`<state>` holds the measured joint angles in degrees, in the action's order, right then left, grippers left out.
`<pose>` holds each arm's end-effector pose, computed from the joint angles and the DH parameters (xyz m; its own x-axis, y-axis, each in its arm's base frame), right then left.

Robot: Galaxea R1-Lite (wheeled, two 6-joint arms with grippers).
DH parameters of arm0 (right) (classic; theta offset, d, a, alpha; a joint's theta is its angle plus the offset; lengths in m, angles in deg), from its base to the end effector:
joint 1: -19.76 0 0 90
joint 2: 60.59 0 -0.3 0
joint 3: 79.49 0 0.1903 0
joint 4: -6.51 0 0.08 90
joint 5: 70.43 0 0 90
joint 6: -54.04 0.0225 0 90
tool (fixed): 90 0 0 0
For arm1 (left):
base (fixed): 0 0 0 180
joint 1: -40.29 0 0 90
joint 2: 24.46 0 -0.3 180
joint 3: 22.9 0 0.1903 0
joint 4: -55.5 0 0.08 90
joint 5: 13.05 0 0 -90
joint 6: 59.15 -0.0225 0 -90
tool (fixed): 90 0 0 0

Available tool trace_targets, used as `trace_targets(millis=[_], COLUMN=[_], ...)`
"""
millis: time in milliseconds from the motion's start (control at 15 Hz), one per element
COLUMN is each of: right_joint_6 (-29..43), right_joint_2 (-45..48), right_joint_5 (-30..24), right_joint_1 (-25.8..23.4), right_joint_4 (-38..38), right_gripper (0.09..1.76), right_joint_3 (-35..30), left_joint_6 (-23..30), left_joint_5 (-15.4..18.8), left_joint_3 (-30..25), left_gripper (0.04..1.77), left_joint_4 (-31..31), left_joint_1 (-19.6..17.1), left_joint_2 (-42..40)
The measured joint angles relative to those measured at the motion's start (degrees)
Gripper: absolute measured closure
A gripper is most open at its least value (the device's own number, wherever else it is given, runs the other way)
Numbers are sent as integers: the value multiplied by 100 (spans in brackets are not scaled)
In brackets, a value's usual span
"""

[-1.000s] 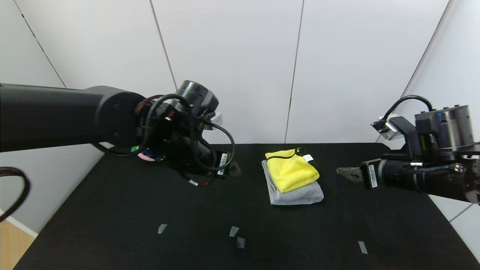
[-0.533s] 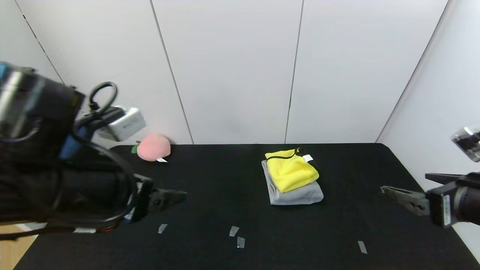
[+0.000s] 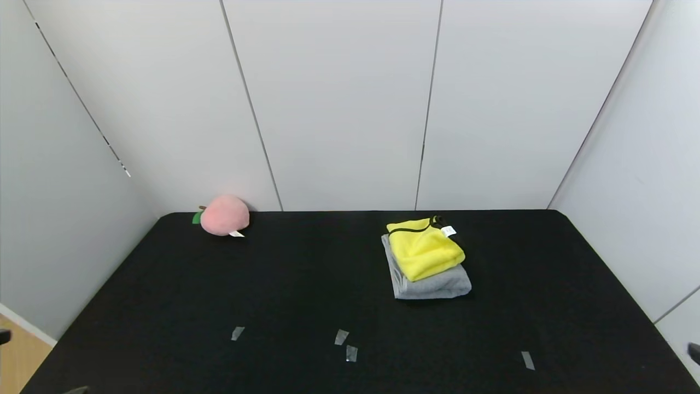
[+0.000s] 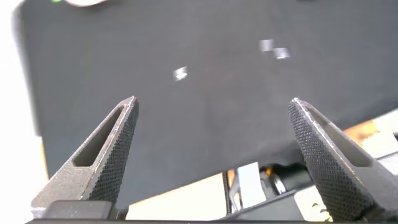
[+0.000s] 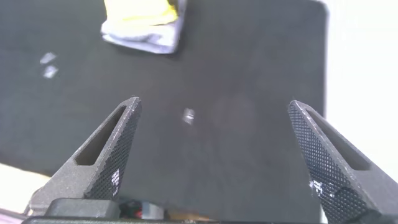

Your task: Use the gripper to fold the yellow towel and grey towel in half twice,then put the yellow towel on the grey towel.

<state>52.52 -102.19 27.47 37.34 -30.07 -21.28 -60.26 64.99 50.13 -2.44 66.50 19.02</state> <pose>0.0526 0.0134 0.2186 0.9290 0.1502 -0.3383 -0.1846 0.9802 -0.0719 0.0358 -0.0124 0.2518 0.8637 -0.1942 -0.4651 0.2767 0.9540 0.1156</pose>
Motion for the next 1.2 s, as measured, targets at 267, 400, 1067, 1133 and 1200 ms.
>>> trace_targets(millis=[267,400,1067,1133,1200], right_joint_6=[51,52,7,7,7], right_joint_2=[1084,1523,3862,3962,4036], right_joint_5=[241,222,-519,-519,-514], right_joint_1=[-418,-1083,-1758,-1758,-1758], right_joint_4=[-553,-657,-741,-541,-213], right_gripper=[15,15,15,15,15], right_joint_3=[-39,-61,-959,-1067,-1215], left_joint_6=[-72,-78,-173,-173,-165], left_joint_5=[20,26,868,936,961], left_joint_3=[-63,-44,-301,-472,-703], left_gripper=[10,10,10,10,9], left_joint_4=[-443,-590,-1078,-941,-577], left_joint_1=[-1150,-1624,-2580,-2591,-2603], left_joint_2=[-1008,-1435,-3569,-3801,-3966])
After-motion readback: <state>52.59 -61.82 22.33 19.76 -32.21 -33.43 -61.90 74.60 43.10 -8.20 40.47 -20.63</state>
